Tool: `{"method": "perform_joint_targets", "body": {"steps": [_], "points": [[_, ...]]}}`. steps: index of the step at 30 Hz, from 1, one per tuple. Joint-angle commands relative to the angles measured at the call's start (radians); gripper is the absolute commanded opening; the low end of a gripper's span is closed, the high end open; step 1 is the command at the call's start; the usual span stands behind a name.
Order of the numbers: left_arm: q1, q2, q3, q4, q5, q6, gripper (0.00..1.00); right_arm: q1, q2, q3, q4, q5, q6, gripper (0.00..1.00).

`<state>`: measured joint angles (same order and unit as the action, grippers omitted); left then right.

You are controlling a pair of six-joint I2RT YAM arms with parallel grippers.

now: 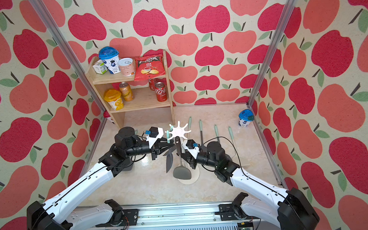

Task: Take the spatula off the kitchen utensil rack
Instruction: Take off the spatula from the rack.

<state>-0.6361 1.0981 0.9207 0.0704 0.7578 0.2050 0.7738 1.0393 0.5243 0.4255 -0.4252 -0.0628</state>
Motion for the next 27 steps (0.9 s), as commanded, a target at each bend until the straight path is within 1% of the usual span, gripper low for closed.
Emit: {"method": "perform_joint_targets", "body": {"steps": [1,7,18,20,25,27], "points": [[0.011,-0.062,-0.011,-0.006,-0.009,0.043,0.0,-0.015,0.028,-0.007,-0.104,0.065,-0.012,0.0],[0.037,-0.11,-0.019,-0.044,-0.032,0.057,0.0,-0.015,0.028,-0.006,-0.105,0.065,-0.013,0.0],[0.056,-0.147,-0.015,-0.097,-0.065,0.075,0.0,-0.015,0.034,-0.004,-0.106,0.065,-0.012,0.0],[0.058,-0.151,-0.007,-0.112,-0.099,0.076,0.0,-0.015,0.033,-0.004,-0.105,0.065,-0.012,0.0],[0.061,-0.128,0.054,-0.192,-0.274,0.062,0.0,-0.015,0.033,-0.004,-0.105,0.063,-0.013,0.0],[0.061,-0.114,0.088,-0.232,-0.325,0.057,0.0,-0.015,0.033,-0.004,-0.105,0.065,-0.012,0.0]]}}
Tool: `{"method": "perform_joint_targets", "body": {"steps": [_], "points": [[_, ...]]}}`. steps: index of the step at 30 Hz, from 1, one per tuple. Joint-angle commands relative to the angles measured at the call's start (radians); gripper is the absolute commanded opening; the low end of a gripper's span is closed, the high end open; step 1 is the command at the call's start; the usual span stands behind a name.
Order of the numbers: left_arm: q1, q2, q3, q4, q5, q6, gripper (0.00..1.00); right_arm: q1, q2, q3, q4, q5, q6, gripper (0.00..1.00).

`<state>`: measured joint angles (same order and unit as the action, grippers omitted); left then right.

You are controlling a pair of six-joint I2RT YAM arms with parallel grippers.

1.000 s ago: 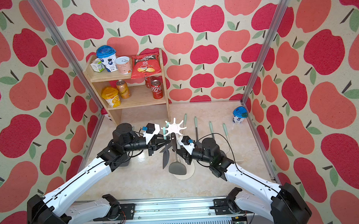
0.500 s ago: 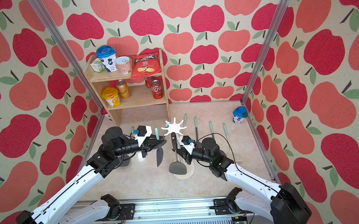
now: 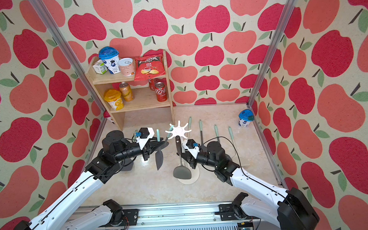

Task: Take the spatula off the kitchen utensil rack
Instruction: Take off the spatula from the rack.

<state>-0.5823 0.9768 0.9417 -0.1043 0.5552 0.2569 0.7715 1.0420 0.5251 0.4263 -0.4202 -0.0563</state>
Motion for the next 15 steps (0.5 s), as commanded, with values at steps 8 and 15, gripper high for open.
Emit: {"method": "perform_joint_targets", "body": {"steps": [8,15], "points": [[0.015,0.013,0.133,-0.097,-0.236,-0.004,0.0,-0.012,0.03,-0.004,-0.106,0.062,-0.019,0.0],[0.026,0.008,0.164,-0.169,-0.277,0.008,0.0,-0.012,0.03,-0.004,-0.107,0.065,-0.02,0.0]]}}
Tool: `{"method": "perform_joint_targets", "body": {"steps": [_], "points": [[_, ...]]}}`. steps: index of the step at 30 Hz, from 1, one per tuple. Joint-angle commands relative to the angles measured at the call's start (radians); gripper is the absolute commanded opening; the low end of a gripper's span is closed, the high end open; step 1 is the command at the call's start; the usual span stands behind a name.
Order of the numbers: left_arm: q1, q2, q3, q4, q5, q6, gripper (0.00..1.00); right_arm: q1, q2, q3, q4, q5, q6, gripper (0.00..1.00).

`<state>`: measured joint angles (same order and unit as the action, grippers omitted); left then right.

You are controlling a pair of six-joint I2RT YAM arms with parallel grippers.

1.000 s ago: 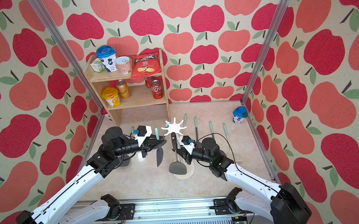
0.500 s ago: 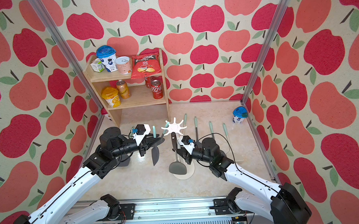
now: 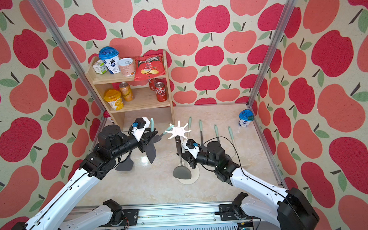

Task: Take the spatula off the kitchen utensil rack
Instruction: Take off the spatula from the rack, then place the spatula at the center of the board.

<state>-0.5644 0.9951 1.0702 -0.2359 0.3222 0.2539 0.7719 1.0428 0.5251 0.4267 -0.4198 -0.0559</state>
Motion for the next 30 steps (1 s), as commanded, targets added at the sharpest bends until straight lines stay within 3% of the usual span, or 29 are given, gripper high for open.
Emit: {"method": "perform_joint_targets", "body": {"steps": [1,15,30], "points": [[0.009,-0.012,0.037,-0.047,-0.05,0.011,0.0,-0.013,0.031,-0.004,-0.108,0.062,-0.02,0.0],[0.014,0.011,0.045,-0.114,-0.137,-0.033,0.0,-0.013,0.037,-0.001,-0.109,0.063,-0.018,0.0],[0.042,0.155,0.202,-0.226,-0.333,-0.137,0.0,-0.013,0.04,0.0,-0.111,0.065,-0.019,0.0]]}}
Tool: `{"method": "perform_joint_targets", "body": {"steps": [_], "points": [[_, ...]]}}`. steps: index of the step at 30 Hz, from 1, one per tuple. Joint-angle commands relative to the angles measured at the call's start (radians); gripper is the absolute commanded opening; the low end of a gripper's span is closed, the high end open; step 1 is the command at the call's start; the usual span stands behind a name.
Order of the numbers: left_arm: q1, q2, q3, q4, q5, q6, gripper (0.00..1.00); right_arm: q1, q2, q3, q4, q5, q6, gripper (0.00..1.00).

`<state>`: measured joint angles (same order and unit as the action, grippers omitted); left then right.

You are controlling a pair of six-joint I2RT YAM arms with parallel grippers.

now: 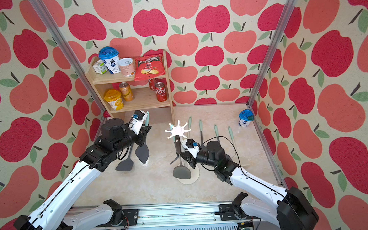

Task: Take the spatula off the kitchen utensil rack
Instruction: Place the spatula at the center of the board.

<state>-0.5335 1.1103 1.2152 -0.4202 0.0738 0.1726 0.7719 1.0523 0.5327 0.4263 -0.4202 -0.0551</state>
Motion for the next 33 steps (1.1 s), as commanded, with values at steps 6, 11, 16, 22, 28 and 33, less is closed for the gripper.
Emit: {"method": "perform_joint_targets", "body": {"steps": [6,11,16,22,28,33], "points": [[0.049,0.153,0.167,-0.157,-0.179,-0.162,0.0,-0.013,0.028,-0.008,-0.113,0.069,-0.022,0.0],[0.072,0.231,0.217,-0.219,-0.248,-0.228,0.0,-0.013,0.026,-0.008,-0.118,0.07,-0.022,0.0],[0.111,0.295,0.264,-0.27,-0.236,-0.302,0.0,-0.013,0.025,-0.008,-0.118,0.07,-0.023,0.0],[0.154,0.386,0.303,-0.305,-0.203,-0.337,0.0,-0.013,0.026,-0.008,-0.118,0.07,-0.023,0.0],[0.174,0.469,0.298,-0.292,-0.173,-0.344,0.0,-0.013,0.029,-0.007,-0.119,0.072,-0.025,0.0],[0.179,0.528,0.285,-0.275,-0.179,-0.343,0.0,-0.013,0.025,-0.007,-0.122,0.072,-0.026,0.0]]}}
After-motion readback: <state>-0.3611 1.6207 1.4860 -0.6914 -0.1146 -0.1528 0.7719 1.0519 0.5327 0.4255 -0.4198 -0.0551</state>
